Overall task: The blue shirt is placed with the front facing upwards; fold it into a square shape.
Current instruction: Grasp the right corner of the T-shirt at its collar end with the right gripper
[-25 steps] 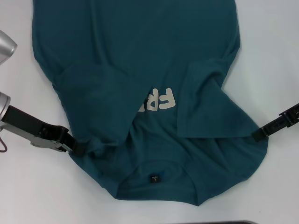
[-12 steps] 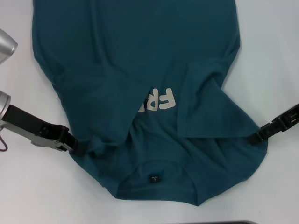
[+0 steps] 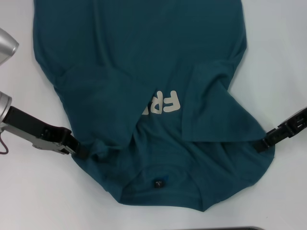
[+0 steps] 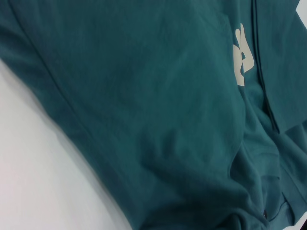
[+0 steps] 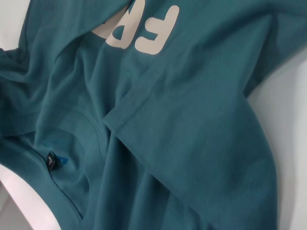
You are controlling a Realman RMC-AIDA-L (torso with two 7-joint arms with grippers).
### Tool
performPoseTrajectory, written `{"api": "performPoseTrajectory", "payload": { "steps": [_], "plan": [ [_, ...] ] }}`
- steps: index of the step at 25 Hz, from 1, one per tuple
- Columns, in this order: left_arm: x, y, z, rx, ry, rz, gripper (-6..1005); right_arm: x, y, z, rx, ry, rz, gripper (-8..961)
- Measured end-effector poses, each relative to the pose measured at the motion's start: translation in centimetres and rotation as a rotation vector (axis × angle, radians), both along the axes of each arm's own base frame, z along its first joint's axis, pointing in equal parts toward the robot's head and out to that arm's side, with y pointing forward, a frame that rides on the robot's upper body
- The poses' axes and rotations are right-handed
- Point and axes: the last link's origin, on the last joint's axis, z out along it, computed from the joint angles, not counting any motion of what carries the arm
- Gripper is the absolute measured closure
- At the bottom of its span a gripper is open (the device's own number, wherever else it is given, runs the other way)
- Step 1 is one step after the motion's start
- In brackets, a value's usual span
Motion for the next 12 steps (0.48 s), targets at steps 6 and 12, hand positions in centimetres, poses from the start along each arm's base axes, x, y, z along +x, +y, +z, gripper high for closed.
{"api": "performPoseTrajectory", "payload": {
  "steps": [6,12],
  "plan": [
    [0.11,0.10,0.00,0.000,0.000,-0.003,963,-0.01,0.22,0.12,0.011,-0.007,0.006,94],
    [0.18,0.17,0.00,0.001,0.001,-0.004,962,-0.04,0.32,0.07,0.008,-0.018,0.010,94]
  ]
}}
